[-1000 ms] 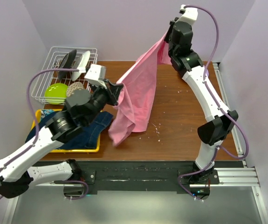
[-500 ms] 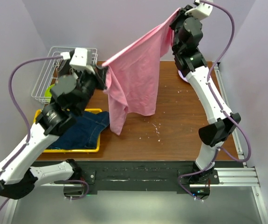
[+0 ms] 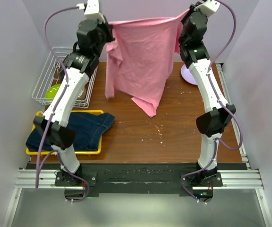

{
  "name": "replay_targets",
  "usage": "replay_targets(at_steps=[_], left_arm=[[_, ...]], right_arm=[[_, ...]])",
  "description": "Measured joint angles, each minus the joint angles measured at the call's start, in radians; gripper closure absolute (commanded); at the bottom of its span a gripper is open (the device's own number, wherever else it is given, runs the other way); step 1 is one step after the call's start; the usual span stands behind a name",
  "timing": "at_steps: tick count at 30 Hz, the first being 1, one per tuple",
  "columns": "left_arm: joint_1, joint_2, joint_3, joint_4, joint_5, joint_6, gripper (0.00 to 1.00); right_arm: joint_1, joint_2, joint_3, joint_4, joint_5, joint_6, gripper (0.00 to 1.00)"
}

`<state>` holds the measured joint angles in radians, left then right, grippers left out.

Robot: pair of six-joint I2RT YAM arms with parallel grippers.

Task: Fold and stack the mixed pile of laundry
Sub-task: Flatten out the T-shirt at the center of the board.

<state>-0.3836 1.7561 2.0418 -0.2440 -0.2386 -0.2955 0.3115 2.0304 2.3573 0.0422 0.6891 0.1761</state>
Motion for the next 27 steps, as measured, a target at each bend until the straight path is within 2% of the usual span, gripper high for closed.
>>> replay_targets(at_steps=[2, 4, 7, 14, 19, 24, 27], left_arm=[[0.001, 0.085, 0.154, -0.013, 0.030, 0.002, 1.00], [0.001, 0.110, 0.229, -0.014, 0.050, 0.004, 1.00], [0.001, 0.047, 0.182, 0.012, 0.064, 0.010, 1.00], [0.000, -0.281, -0.290, 0.066, 0.082, -0.007, 1.00], [-0.005, -0.472, -0.705, 0.062, 0.078, -0.115, 1.00], [-0.002, -0.494, -0.998, -0.012, 0.039, -0.210, 1.00], [0.000, -0.496, -1.093, -0.055, 0.032, -0.245, 1.00]], right_arm=[[-0.026, 0.008, 0.023, -0.017, 0.000, 0.003, 1.00], [-0.039, -0.006, 0.026, -0.025, 0.000, 0.006, 1.00], [-0.043, -0.106, -0.067, -0.030, -0.008, 0.027, 1.00], [-0.021, -0.626, -0.608, -0.079, -0.058, 0.183, 1.00], [-0.020, -0.994, -1.080, -0.180, -0.182, 0.388, 1.00], [-0.024, -1.157, -1.522, -0.320, -0.385, 0.556, 1.00], [-0.024, -1.197, -1.742, -0.401, -0.493, 0.620, 1.00]])
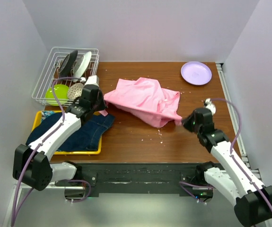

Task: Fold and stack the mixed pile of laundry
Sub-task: Flatten out the T-shirt at the center of the board.

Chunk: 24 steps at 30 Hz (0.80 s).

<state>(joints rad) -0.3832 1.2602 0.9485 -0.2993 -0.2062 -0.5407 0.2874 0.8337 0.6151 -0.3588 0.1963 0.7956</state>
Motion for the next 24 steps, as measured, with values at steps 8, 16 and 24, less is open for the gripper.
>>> replay_targets(at_steps=[8, 16, 24], left_arm=[[-0.002, 0.031, 0.116, 0.059, -0.019, 0.034, 1.00], [0.004, 0.193, 0.616, 0.301, -0.007, 0.224, 1.00], [0.002, 0.114, 0.750, 0.406, 0.117, 0.319, 1.00]], right_arm=[[-0.002, 0.211, 0.329, -0.072, 0.075, -0.031, 1.00], [-0.014, 0.534, 1.028, 0.073, 0.303, -0.228, 1.00], [-0.012, 0.487, 1.301, 0.123, 0.321, -0.370, 1.00]])
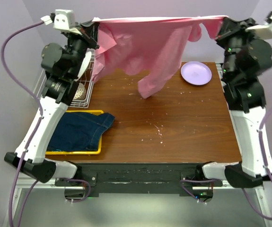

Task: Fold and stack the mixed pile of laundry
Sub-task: Flatten out the T-shirt at the center of the board.

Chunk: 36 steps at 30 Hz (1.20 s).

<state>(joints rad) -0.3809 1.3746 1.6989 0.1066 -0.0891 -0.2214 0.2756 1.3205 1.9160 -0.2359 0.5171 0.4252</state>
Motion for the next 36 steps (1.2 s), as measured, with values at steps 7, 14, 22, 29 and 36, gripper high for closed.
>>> replay_targets(at_steps=[7, 14, 22, 29, 36], left_arm=[[-0.008, -0.130, -0.005, -0.022, 0.080, 0.006, 1.00], [-0.008, -0.188, -0.032, -0.027, 0.113, 0.000, 1.00], [-0.004, -0.054, -0.062, -0.007, 0.068, 0.001, 1.00], [0.050, 0.255, 0.138, -0.016, 0.042, 0.008, 1.00], [0.117, 0.480, 0.461, -0.072, 0.074, -0.005, 1.00]], right_arm=[[0.009, -0.145, 0.006, -0.003, -0.050, -0.039, 1.00], [0.012, -0.181, 0.020, -0.013, -0.092, -0.047, 1.00], [0.004, -0.026, 0.010, 0.061, -0.051, -0.087, 1.00], [-0.006, 0.307, 0.160, 0.109, 0.000, -0.137, 1.00], [-0.006, 0.534, 0.499, 0.078, 0.010, -0.164, 1.00]])
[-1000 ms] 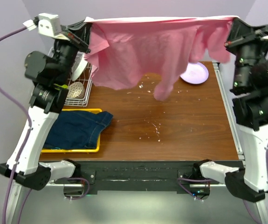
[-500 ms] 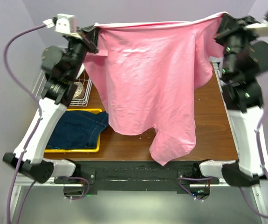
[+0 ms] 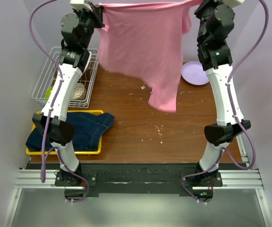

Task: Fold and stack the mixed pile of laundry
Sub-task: Flatten out the T-shirt at the center of the board.

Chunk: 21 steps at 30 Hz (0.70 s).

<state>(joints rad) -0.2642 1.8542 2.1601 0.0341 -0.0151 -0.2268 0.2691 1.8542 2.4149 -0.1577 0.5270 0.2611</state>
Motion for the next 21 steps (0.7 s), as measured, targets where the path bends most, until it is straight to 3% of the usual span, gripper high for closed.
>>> replay_targets(at_steps=[4, 7, 13, 18, 20, 21], left_arm=[[0.015, -0.038, -0.008, 0.026, 0.032, -0.017, 1.00], [0.013, -0.153, -0.171, 0.061, 0.058, -0.029, 1.00], [0.010, -0.440, -0.687, 0.138, 0.122, -0.112, 1.00], [0.008, -0.520, -1.069, 0.140, 0.195, -0.206, 1.00], [0.007, -0.494, -1.192, 0.113, 0.210, -0.239, 0.99], [0.006, -0.473, -1.239, 0.086, 0.214, -0.256, 0.91]], right_arm=[[0.001, -0.097, -0.085, 0.030, -0.003, 0.004, 1.00], [0.001, -0.261, -0.296, 0.054, -0.011, 0.026, 1.00], [0.006, -0.656, -0.868, 0.016, -0.026, 0.173, 1.00], [0.005, -0.906, -1.320, -0.102, -0.050, 0.310, 1.00], [0.005, -0.980, -1.505, -0.160, -0.081, 0.361, 0.84], [0.005, -0.996, -1.568, -0.184, -0.096, 0.380, 0.58]])
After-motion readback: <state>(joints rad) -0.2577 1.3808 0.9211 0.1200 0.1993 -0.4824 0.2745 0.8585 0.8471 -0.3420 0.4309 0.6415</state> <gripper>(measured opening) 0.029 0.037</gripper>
